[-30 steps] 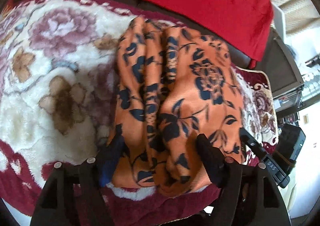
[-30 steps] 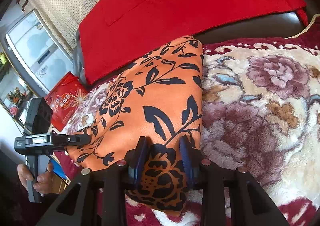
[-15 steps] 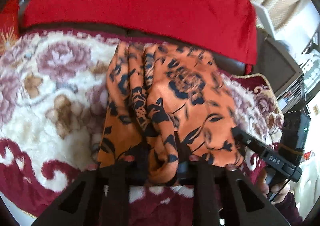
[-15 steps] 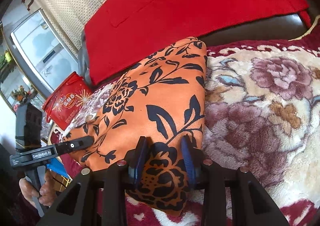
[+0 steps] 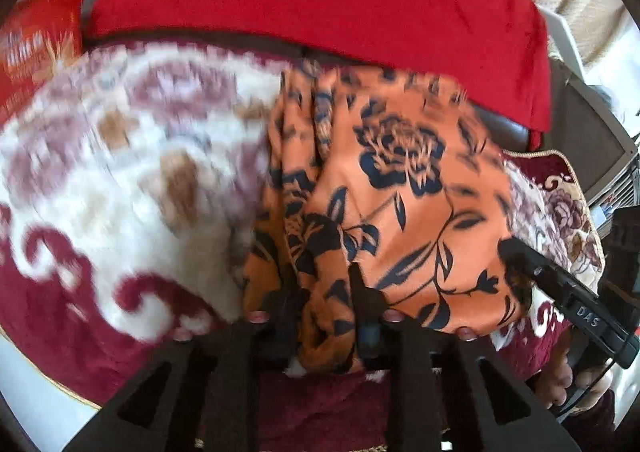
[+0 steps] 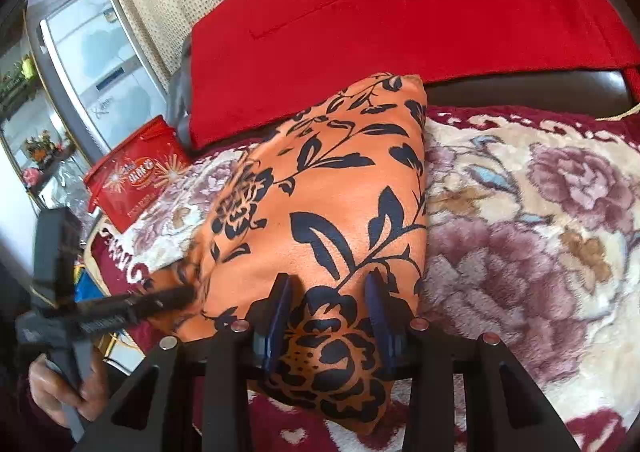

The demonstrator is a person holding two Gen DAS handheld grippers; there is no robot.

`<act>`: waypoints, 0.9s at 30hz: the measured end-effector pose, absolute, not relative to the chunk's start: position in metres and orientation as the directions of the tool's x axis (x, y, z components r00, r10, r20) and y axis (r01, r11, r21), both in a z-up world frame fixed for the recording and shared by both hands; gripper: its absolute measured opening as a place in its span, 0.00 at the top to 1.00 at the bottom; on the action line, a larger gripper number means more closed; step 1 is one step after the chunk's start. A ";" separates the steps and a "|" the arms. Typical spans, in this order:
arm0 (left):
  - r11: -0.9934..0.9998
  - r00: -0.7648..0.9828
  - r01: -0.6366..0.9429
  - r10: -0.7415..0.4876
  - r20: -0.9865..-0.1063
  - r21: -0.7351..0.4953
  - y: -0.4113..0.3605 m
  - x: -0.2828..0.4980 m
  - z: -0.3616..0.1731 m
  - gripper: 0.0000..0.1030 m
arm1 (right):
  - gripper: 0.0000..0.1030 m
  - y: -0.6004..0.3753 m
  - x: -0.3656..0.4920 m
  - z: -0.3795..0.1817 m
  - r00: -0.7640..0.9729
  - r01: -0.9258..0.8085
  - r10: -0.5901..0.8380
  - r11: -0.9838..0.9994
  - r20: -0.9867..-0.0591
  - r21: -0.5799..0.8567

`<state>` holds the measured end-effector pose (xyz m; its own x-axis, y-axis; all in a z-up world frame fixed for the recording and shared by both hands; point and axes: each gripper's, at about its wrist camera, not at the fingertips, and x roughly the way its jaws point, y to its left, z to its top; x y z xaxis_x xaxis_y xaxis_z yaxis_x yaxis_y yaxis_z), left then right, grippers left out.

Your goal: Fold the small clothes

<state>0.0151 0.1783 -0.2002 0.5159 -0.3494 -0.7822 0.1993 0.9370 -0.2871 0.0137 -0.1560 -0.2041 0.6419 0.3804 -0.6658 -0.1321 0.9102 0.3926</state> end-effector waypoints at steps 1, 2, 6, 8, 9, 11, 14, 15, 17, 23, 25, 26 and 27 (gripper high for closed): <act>0.949 0.538 0.186 -0.315 -0.782 -0.255 0.180 0.015 -0.193 0.59 | 0.60 -0.159 0.014 -0.202 0.637 -0.124 0.382 0.908 -0.670 0.400; 0.959 0.560 0.169 -0.282 -0.779 -0.226 0.182 0.015 -0.186 0.58 | 0.60 -0.163 0.015 -0.199 0.634 -0.116 0.395 0.899 -0.665 0.423; 0.963 0.649 0.155 -0.268 -0.712 -0.221 0.192 0.024 -0.152 0.42 | 0.60 -0.179 0.016 -0.173 0.705 -0.116 0.394 0.884 -0.590 0.452; 0.975 0.664 0.145 -0.223 -0.713 -0.170 0.184 0.037 -0.146 0.40 | 0.60 -0.182 0.024 -0.163 0.724 -0.115 0.396 0.877 -0.565 0.467; 0.977 0.659 0.151 -0.212 -0.722 -0.149 0.174 0.046 -0.146 0.40 | 0.60 -0.181 0.030 -0.159 0.725 -0.113 0.400 0.872 -0.561 0.476; 0.977 0.644 0.168 -0.210 -0.736 -0.131 0.160 0.063 -0.150 0.40 | 0.60 -0.184 0.049 -0.160 0.718 -0.097 0.402 0.866 -0.568 0.490; 0.979 0.586 0.189 -0.174 -0.792 -0.075 0.135 0.088 -0.175 0.40 | 0.60 -0.187 0.081 -0.173 0.682 -0.063 0.408 0.859 -0.607 0.508; 0.981 0.554 0.187 -0.150 -0.819 -0.054 0.128 0.099 -0.191 0.40 | 0.60 -0.188 0.093 -0.182 0.652 -0.049 0.421 0.854 -0.631 0.519; 0.981 0.514 0.181 -0.152 -0.845 -0.066 0.127 0.106 -0.213 0.38 | 0.60 -0.191 0.116 -0.209 0.575 0.013 0.429 0.847 -0.697 0.531; 0.983 0.541 0.173 -0.148 -0.828 -0.062 0.134 0.106 -0.217 0.32 | 0.59 -0.202 0.127 -0.210 0.570 0.030 0.451 0.824 -0.687 0.566; 0.984 0.551 0.172 -0.137 -0.823 -0.048 0.132 0.105 -0.218 0.32 | 0.58 -0.203 0.129 -0.191 0.628 -0.007 0.436 0.832 -0.645 0.555; 0.984 0.556 0.175 -0.130 -0.821 -0.037 0.130 0.105 -0.217 0.32 | 0.58 -0.204 0.133 -0.184 0.649 -0.021 0.435 0.830 -0.624 0.557; 0.983 0.565 0.181 -0.119 -0.817 -0.018 0.125 0.103 -0.216 0.32 | 0.58 -0.204 0.137 -0.181 0.656 -0.025 0.435 0.830 -0.617 0.557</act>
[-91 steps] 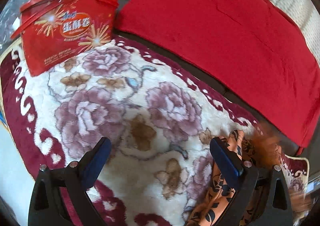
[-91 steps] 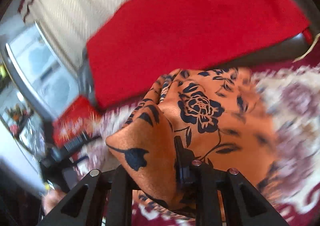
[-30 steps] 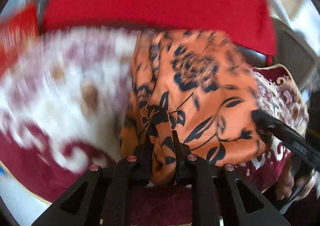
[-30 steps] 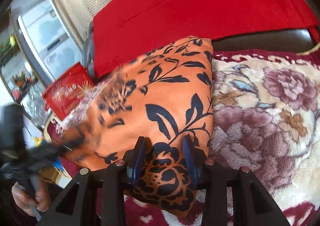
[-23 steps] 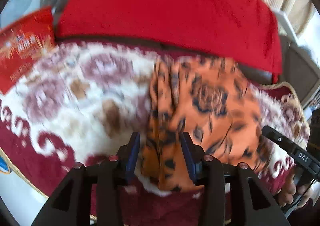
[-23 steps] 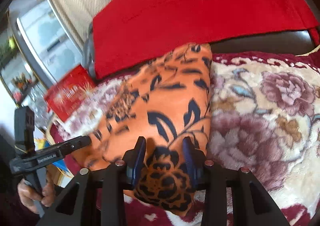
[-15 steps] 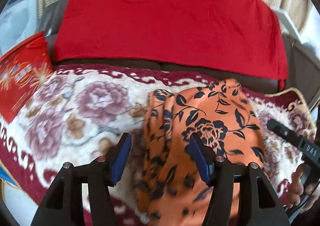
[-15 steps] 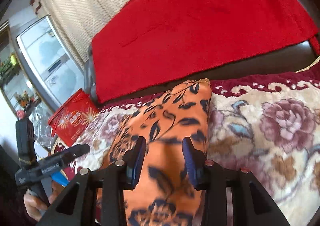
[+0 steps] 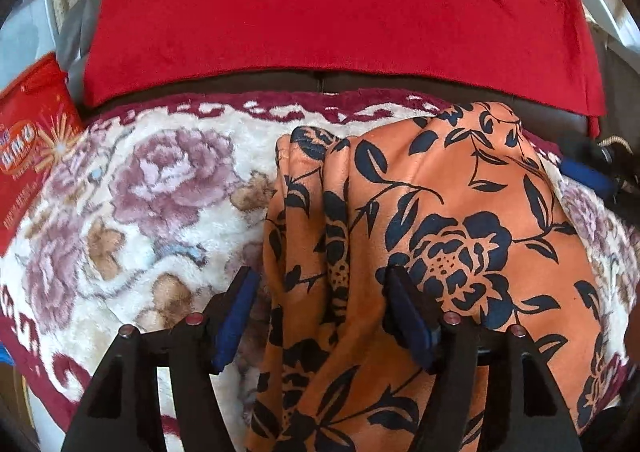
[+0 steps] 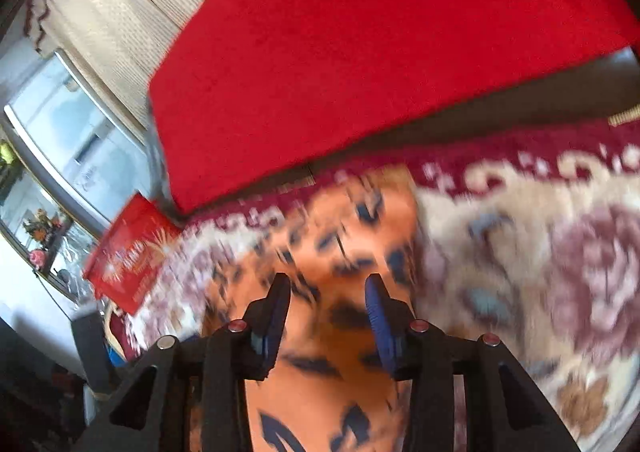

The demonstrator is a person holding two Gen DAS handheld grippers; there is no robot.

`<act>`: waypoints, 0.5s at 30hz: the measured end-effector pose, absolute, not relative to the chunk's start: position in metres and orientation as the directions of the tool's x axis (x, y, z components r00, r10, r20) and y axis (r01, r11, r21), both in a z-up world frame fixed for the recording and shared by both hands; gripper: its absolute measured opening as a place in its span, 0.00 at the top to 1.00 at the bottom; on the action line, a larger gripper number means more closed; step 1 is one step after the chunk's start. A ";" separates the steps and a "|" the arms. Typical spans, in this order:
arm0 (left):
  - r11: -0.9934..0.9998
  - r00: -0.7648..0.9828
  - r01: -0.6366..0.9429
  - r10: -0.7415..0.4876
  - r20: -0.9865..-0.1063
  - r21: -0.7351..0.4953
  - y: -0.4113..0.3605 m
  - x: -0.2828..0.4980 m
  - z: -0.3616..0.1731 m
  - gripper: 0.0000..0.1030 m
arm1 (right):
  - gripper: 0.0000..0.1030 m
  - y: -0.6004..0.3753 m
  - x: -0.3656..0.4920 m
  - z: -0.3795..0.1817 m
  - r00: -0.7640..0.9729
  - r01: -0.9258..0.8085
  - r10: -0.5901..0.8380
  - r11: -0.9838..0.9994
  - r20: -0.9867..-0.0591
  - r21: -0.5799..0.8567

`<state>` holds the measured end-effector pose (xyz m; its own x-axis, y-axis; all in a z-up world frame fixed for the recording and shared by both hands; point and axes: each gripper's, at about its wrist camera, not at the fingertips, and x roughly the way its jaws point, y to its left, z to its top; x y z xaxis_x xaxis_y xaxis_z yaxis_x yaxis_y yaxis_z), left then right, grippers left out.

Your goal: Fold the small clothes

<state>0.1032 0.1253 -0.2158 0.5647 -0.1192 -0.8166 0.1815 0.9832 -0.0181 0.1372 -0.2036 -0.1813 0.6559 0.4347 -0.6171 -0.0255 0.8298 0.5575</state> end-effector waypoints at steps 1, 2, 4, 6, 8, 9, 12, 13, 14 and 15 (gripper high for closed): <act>0.983 0.570 0.186 -0.113 -0.814 -0.006 0.124 0.102 -0.216 0.32 | 0.58 -0.201 0.145 -0.182 0.650 -0.022 0.428 0.836 -0.628 0.548; 0.982 0.573 0.187 -0.110 -0.812 -0.001 0.123 0.101 -0.215 0.32 | 0.58 -0.198 0.153 -0.185 0.639 -0.012 0.419 0.844 -0.645 0.536; 0.982 0.575 0.190 -0.110 -0.811 0.002 0.124 0.102 -0.214 0.32 | 0.58 -0.192 0.170 -0.204 0.587 0.028 0.403 0.857 -0.702 0.515; 0.981 0.574 0.192 -0.108 -0.812 0.006 0.124 0.103 -0.213 0.32 | 0.58 -0.187 0.183 -0.223 0.531 0.037 0.415 0.859 -0.738 0.510; 0.981 0.577 0.194 -0.107 -0.809 0.009 0.124 0.102 -0.211 0.32 | 0.58 -0.187 0.183 -0.221 0.538 0.036 0.413 0.860 -0.735 0.509; 0.981 0.579 0.194 -0.104 -0.809 0.013 0.123 0.102 -0.211 0.32 | 0.58 -0.187 0.181 -0.217 0.543 0.036 0.404 0.865 -0.736 0.501; 0.981 0.585 0.194 -0.096 -0.805 0.024 0.122 0.098 -0.208 0.32 | 0.58 -0.185 0.168 -0.205 0.553 0.024 0.389 0.876 -0.737 0.481; 0.981 0.586 0.193 -0.095 -0.805 0.025 0.122 0.097 -0.208 0.32 | 0.58 -0.185 0.158 -0.198 0.559 0.019 0.388 0.878 -0.733 0.479; 0.981 0.587 0.191 -0.093 -0.804 0.026 0.122 0.096 -0.207 0.32 | 0.58 -0.186 0.151 -0.193 0.564 0.011 0.391 0.877 -0.727 0.481; 0.981 0.589 0.190 -0.091 -0.803 0.028 0.122 0.096 -0.207 0.32 | 0.58 -0.186 0.142 -0.188 0.565 -0.003 0.401 0.875 -0.721 0.485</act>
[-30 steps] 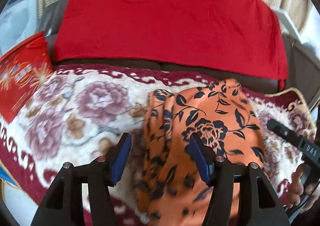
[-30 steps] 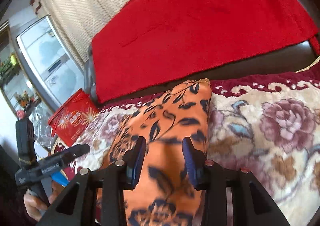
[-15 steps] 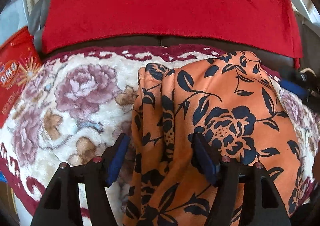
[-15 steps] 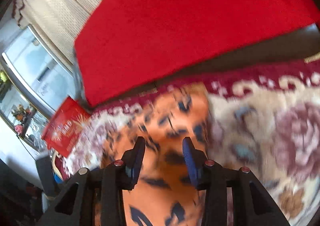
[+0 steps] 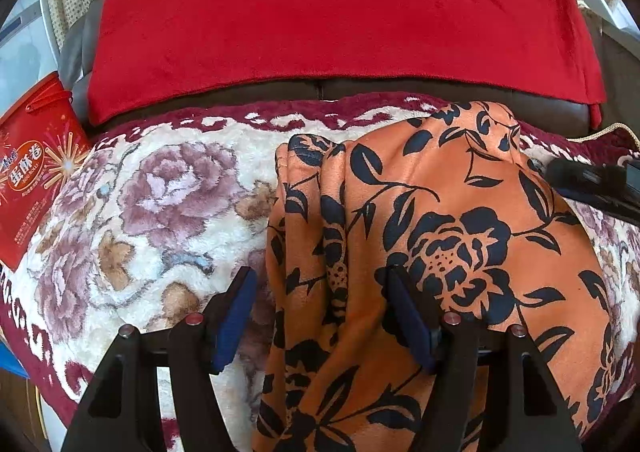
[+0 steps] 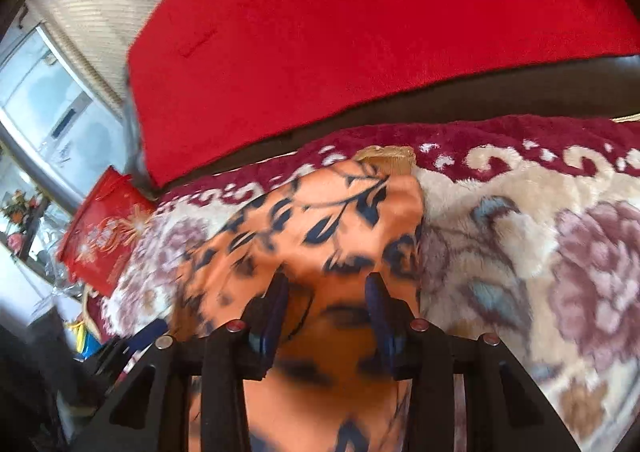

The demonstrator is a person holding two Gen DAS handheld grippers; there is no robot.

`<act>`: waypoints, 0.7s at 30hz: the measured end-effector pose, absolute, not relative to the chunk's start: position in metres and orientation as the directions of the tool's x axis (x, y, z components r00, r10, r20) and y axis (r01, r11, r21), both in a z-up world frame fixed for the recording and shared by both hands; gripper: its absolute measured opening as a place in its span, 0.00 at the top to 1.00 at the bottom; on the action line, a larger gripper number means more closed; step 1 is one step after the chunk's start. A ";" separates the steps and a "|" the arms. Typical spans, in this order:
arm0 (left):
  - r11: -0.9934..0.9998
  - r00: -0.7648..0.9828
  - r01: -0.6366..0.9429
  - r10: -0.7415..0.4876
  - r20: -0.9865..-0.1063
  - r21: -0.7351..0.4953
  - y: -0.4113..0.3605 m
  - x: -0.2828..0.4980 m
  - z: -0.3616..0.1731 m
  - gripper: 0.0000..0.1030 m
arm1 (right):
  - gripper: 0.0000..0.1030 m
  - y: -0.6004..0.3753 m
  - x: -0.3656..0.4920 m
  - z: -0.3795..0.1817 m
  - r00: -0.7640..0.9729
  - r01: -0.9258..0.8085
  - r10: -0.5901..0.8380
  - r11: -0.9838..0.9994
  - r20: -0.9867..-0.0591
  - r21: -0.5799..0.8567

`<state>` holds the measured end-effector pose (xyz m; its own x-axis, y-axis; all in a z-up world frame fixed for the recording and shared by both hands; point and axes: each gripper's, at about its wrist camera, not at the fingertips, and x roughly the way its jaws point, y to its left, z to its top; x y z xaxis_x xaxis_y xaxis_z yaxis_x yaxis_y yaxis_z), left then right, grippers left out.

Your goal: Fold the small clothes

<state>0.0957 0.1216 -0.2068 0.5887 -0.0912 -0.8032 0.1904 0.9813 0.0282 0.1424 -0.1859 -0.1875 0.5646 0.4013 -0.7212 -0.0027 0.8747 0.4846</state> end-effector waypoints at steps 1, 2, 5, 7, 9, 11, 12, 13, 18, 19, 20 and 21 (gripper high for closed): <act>0.981 0.591 0.190 -0.089 -0.802 0.031 0.121 0.095 -0.206 0.32 | 0.58 -0.184 0.130 -0.181 0.565 -0.019 0.411 0.874 -0.716 0.486; 0.981 0.593 0.190 -0.087 -0.801 0.034 0.121 0.094 -0.206 0.32 | 0.58 -0.184 0.121 -0.176 0.568 -0.026 0.409 0.876 -0.714 0.482; 0.981 0.596 0.189 -0.084 -0.799 0.038 0.121 0.092 -0.205 0.32 | 0.58 -0.180 0.096 -0.161 0.579 -0.058 0.410 0.883 -0.705 0.466; 0.981 0.597 0.189 -0.082 -0.798 0.041 0.121 0.092 -0.205 0.32 | 0.58 -0.173 0.081 -0.159 0.562 -0.087 0.416 0.889 -0.715 0.449; 0.982 0.601 0.184 -0.070 -0.796 0.053 0.120 0.092 -0.205 0.29 | 0.56 -0.168 0.069 -0.172 0.528 -0.098 0.423 0.892 -0.737 0.441; 0.982 0.607 0.178 -0.055 -0.793 0.068 0.120 0.091 -0.206 0.24 | 0.51 -0.160 0.060 -0.195 0.505 -0.091 0.392 0.910 -0.769 0.405; 0.982 0.610 0.173 -0.048 -0.791 0.073 0.120 0.091 -0.206 0.23 | 0.51 -0.155 0.057 -0.199 0.521 -0.101 0.364 0.925 -0.772 0.367; 0.982 0.611 0.173 -0.050 -0.790 0.072 0.121 0.091 -0.206 0.22 | 0.51 -0.152 0.056 -0.197 0.527 -0.114 0.351 0.931 -0.774 0.346; 0.980 0.617 0.185 -0.059 -0.785 0.072 0.127 0.087 -0.201 0.22 | 0.50 -0.160 0.057 -0.185 0.519 -0.124 0.397 0.911 -0.757 0.393; 0.977 0.606 0.191 -0.044 -0.794 0.092 0.128 0.086 -0.199 0.22 | 0.50 -0.162 0.058 -0.183 0.518 -0.130 0.409 0.906 -0.751 0.403; 0.977 0.613 0.191 -0.039 -0.789 0.100 0.129 0.084 -0.198 0.22 | 0.50 -0.163 0.056 -0.179 0.525 -0.144 0.417 0.903 -0.742 0.406; 0.976 0.621 0.189 -0.031 -0.783 0.111 0.131 0.082 -0.196 0.22 | 0.50 -0.162 0.054 -0.176 0.530 -0.159 0.420 0.902 -0.736 0.401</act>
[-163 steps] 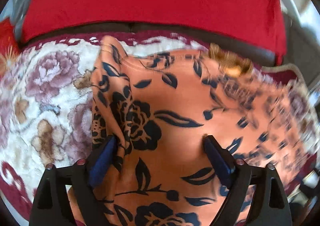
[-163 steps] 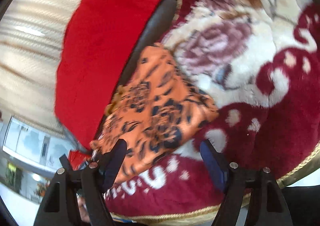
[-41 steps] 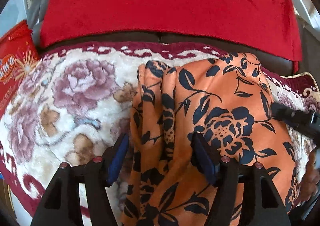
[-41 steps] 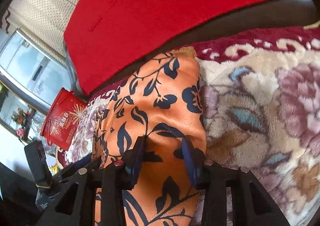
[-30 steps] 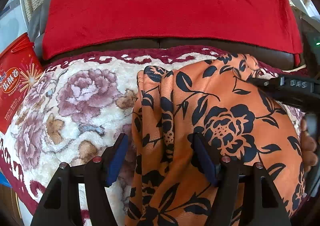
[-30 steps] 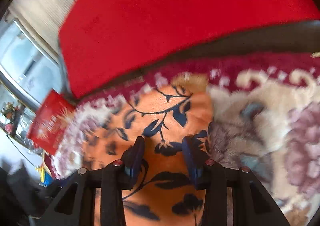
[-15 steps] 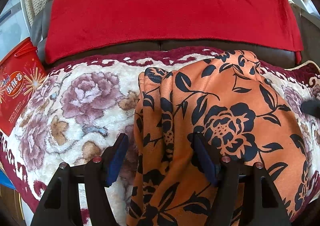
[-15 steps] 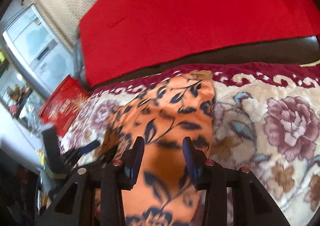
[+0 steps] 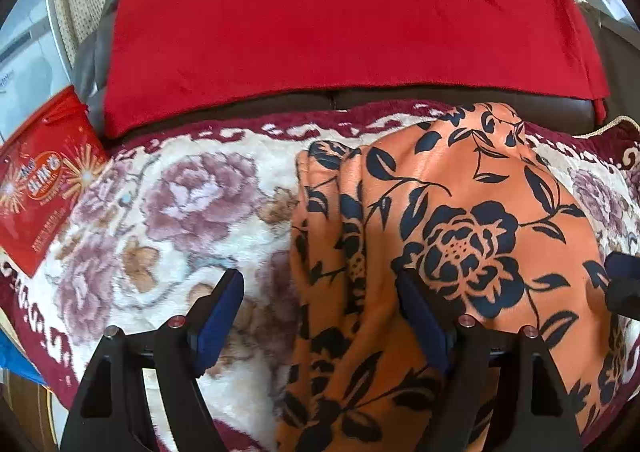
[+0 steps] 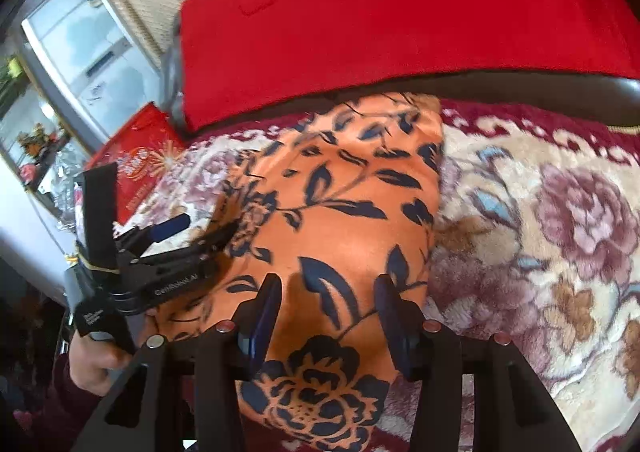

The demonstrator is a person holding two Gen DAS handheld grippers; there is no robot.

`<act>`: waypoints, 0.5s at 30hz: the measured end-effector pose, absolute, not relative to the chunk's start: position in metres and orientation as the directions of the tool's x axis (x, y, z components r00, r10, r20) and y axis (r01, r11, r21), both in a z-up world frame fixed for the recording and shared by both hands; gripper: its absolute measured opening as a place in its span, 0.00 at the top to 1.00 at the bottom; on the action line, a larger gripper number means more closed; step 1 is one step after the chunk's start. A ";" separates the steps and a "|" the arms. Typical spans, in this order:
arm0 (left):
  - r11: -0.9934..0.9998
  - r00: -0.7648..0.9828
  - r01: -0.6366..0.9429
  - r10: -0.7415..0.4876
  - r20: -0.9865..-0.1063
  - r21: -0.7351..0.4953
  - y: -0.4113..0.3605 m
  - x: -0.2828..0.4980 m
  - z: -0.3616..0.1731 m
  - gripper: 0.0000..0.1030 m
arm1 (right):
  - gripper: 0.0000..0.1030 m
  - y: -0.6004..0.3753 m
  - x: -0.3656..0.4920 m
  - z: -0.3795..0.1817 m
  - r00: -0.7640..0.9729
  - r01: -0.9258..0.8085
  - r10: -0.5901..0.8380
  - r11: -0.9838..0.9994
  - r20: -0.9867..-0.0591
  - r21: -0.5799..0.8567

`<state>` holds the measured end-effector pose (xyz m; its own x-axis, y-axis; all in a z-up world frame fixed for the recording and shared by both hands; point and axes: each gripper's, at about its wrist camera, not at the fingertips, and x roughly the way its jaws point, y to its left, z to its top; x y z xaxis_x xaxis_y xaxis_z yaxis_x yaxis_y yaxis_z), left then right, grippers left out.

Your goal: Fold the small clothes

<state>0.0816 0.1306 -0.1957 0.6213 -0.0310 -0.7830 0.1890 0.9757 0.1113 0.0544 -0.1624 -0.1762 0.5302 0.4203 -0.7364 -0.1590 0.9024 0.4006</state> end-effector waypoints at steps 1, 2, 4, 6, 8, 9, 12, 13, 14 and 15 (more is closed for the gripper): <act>0.975 0.627 0.188 -0.025 -0.779 0.120 0.131 0.080 -0.195 0.22 | 0.50 -0.160 0.053 -0.176 0.528 -0.178 0.412 0.909 -0.743 0.377; 0.973 0.630 0.189 -0.019 -0.776 0.129 0.132 0.079 -0.196 0.22 | 0.50 -0.154 0.054 -0.178 0.518 -0.183 0.393 0.918 -0.760 0.351; 0.969 0.625 0.192 0.001 -0.780 0.156 0.132 0.080 -0.202 0.20 | 0.45 -0.145 0.058 -0.193 0.502 -0.175 0.354 0.935 -0.789 0.308; 0.969 0.620 0.192 0.004 -0.785 0.157 0.134 0.082 -0.205 0.19 | 0.44 -0.143 0.058 -0.195 0.512 -0.184 0.353 0.936 -0.783 0.301; 0.970 0.621 0.189 0.004 -0.784 0.155 0.135 0.082 -0.205 0.19 | 0.44 -0.143 0.060 -0.193 0.506 -0.185 0.361 0.933 -0.783 0.310; 0.969 0.621 0.188 0.007 -0.783 0.158 0.136 0.082 -0.204 0.19 | 0.43 -0.145 0.060 -0.193 0.505 -0.182 0.369 0.929 -0.781 0.321; 0.969 0.622 0.185 0.013 -0.783 0.164 0.137 0.083 -0.204 0.19 | 0.43 -0.150 0.060 -0.189 0.512 -0.177 0.392 0.919 -0.764 0.353; 0.968 0.623 0.186 0.016 -0.782 0.168 0.137 0.082 -0.204 0.19 | 0.43 -0.153 0.060 -0.185 0.518 -0.184 0.399 0.916 -0.757 0.357; 0.967 0.624 0.186 0.018 -0.781 0.171 0.136 0.082 -0.203 0.19 | 0.43 -0.153 0.059 -0.182 0.526 -0.192 0.405 0.913 -0.748 0.359; 0.967 0.625 0.186 0.020 -0.780 0.174 0.136 0.081 -0.204 0.19 | 0.43 -0.155 0.057 -0.179 0.536 -0.195 0.408 0.912 -0.739 0.361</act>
<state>0.0814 0.1357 -0.2035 0.6250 0.0203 -0.7804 0.1856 0.9671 0.1738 0.0575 -0.1546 -0.1793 0.5361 0.4077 -0.7392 -0.1951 0.9118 0.3614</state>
